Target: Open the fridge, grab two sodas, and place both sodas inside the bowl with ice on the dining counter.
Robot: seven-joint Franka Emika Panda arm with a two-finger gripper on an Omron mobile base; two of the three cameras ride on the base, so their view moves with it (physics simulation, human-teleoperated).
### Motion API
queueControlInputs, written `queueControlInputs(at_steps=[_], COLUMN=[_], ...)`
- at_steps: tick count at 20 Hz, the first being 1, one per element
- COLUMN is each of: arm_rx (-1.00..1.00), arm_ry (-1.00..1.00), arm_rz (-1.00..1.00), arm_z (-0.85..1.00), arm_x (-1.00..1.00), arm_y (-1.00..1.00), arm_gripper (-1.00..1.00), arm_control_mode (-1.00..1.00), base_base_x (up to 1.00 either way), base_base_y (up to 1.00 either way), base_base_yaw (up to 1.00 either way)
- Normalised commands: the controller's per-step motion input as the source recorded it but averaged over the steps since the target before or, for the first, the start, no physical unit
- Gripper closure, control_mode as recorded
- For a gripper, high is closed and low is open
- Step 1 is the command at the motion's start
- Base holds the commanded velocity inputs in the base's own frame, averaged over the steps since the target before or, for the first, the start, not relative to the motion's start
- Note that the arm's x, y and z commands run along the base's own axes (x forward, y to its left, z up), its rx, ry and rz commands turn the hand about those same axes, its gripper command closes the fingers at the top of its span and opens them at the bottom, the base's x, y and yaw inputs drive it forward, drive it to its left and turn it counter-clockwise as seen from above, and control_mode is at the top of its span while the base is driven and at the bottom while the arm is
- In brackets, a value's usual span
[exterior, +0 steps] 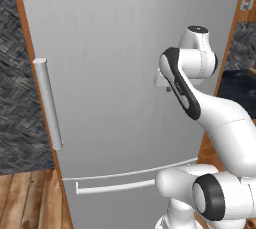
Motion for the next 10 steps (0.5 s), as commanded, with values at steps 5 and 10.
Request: queueControlInputs(at_steps=[5,10], arm_rx=[0.0,0.0], arm_ry=[0.0,0.0], arm_rz=[0.0,0.0], arm_z=[0.0,0.0], arm_x=[0.0,0.0], arm_y=[0.0,0.0], arm_gripper=[-1.0,-1.0], arm_control_mode=[1.0,1.0], base_base_x=[-0.06,-0.3], base_base_y=[0.08,0.91], base_base_yaw=[0.0,-0.12])
